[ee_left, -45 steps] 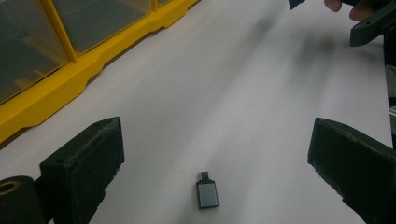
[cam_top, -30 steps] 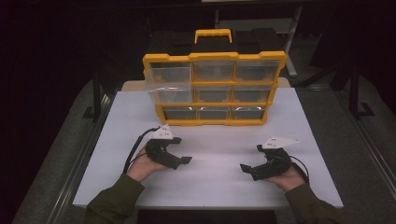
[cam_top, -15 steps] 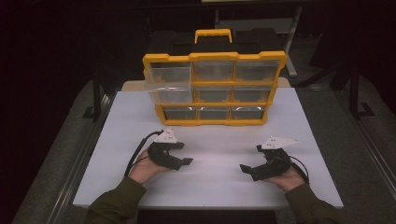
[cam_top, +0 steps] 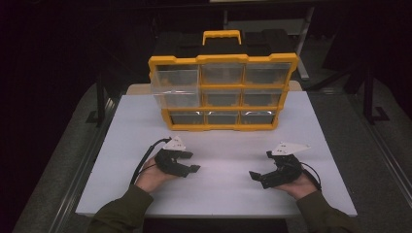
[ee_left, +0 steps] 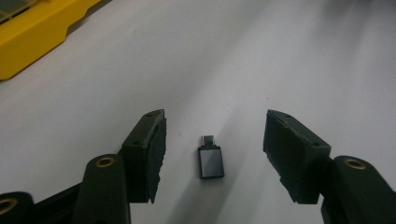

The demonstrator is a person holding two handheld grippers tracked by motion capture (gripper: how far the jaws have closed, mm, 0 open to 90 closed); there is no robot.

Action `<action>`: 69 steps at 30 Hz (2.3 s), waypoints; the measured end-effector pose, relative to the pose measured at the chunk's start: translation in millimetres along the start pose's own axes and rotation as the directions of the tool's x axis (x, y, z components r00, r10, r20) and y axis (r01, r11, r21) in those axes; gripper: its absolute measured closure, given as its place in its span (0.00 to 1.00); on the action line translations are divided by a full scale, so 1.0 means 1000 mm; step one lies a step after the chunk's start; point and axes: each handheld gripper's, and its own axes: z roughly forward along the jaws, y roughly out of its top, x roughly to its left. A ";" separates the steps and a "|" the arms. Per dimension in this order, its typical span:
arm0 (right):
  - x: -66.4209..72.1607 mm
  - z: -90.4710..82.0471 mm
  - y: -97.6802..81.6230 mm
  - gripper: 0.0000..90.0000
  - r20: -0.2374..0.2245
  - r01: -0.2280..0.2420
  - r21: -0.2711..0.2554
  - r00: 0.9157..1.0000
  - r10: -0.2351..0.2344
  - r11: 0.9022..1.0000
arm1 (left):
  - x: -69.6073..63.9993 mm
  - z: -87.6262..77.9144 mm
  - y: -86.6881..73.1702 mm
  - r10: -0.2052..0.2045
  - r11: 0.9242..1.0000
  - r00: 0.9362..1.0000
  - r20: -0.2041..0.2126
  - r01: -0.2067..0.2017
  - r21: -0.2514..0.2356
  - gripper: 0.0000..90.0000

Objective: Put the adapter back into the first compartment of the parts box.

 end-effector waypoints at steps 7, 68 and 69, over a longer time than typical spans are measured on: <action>0.000 0.000 0.000 0.00 -0.002 0.000 -0.001 1.000 0.000 1.000 | 0.001 0.004 -0.003 -0.007 1.000 1.000 -0.002 0.007 0.016 0.55; -0.001 0.000 0.000 0.00 0.005 -0.002 -0.008 1.000 0.002 1.000 | -0.001 0.013 -0.004 0.006 0.996 0.999 -0.041 -0.002 0.094 0.85; -0.001 0.000 0.000 0.00 0.005 -0.002 -0.007 1.000 0.002 1.000 | -0.002 0.013 -0.003 0.011 0.995 0.999 -0.043 -0.007 0.096 0.85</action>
